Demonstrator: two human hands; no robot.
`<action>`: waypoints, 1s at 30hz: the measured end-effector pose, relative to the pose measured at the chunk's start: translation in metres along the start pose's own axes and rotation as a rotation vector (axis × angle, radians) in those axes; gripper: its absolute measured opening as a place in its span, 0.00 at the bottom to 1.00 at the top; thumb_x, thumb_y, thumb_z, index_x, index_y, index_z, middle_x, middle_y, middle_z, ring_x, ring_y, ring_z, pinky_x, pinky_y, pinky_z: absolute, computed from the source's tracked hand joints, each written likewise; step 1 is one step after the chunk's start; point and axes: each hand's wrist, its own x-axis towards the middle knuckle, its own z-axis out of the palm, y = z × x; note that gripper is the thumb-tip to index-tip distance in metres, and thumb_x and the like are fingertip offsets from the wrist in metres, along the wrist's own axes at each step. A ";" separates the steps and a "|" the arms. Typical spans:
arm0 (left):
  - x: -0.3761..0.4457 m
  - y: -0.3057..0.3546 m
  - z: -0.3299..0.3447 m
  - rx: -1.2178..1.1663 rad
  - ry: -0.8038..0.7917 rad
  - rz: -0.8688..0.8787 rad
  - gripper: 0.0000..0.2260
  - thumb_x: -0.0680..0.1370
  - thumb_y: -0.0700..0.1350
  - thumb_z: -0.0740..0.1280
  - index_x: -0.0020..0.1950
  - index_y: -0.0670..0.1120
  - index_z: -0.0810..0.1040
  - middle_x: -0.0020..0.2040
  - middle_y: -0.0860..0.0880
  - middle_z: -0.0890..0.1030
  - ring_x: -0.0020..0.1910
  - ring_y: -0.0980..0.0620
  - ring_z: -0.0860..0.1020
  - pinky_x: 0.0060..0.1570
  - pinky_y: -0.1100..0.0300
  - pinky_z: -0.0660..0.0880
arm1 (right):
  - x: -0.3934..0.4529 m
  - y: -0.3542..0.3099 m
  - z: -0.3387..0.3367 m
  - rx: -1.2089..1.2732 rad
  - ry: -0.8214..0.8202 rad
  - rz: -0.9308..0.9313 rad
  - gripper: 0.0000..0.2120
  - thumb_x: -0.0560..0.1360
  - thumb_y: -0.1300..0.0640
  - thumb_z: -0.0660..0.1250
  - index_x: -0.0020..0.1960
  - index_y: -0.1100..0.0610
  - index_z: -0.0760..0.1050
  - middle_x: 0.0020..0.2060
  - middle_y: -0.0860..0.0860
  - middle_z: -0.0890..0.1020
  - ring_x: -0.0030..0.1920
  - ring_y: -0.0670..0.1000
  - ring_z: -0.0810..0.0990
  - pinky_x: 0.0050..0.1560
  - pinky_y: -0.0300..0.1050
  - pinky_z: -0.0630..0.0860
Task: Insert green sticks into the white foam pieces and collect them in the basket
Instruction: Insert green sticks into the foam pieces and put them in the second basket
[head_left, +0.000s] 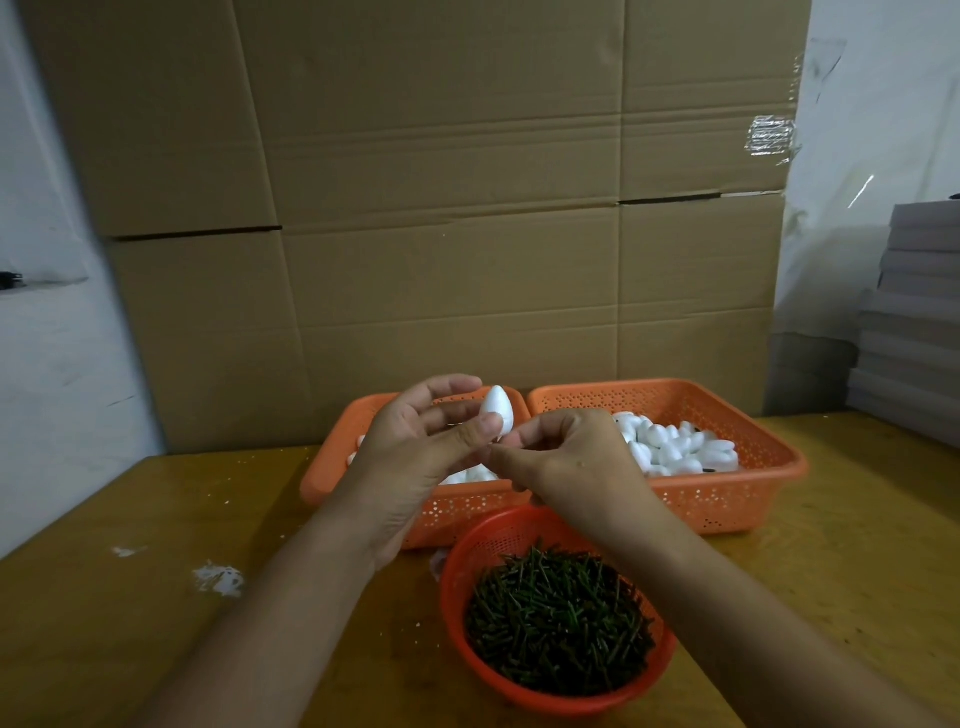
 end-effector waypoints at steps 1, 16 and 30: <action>0.000 0.000 0.000 -0.016 -0.006 -0.003 0.21 0.68 0.44 0.80 0.59 0.47 0.80 0.50 0.45 0.86 0.46 0.49 0.85 0.46 0.59 0.81 | 0.000 0.000 -0.001 0.002 -0.005 -0.007 0.09 0.71 0.56 0.77 0.37 0.60 0.83 0.28 0.54 0.80 0.30 0.49 0.76 0.34 0.46 0.72; -0.001 0.001 0.001 -0.258 -0.121 -0.114 0.18 0.73 0.42 0.70 0.63 0.42 0.75 0.45 0.44 0.85 0.42 0.52 0.83 0.47 0.59 0.81 | 0.001 -0.001 -0.009 0.093 -0.160 -0.061 0.08 0.74 0.59 0.74 0.37 0.58 0.84 0.33 0.56 0.84 0.31 0.44 0.79 0.30 0.36 0.73; -0.004 0.004 0.002 0.097 -0.029 0.098 0.17 0.70 0.45 0.76 0.59 0.54 0.82 0.56 0.48 0.85 0.52 0.48 0.85 0.52 0.54 0.82 | 0.002 -0.001 -0.007 -0.012 -0.019 -0.050 0.10 0.72 0.56 0.75 0.35 0.60 0.82 0.32 0.63 0.82 0.31 0.52 0.75 0.34 0.49 0.72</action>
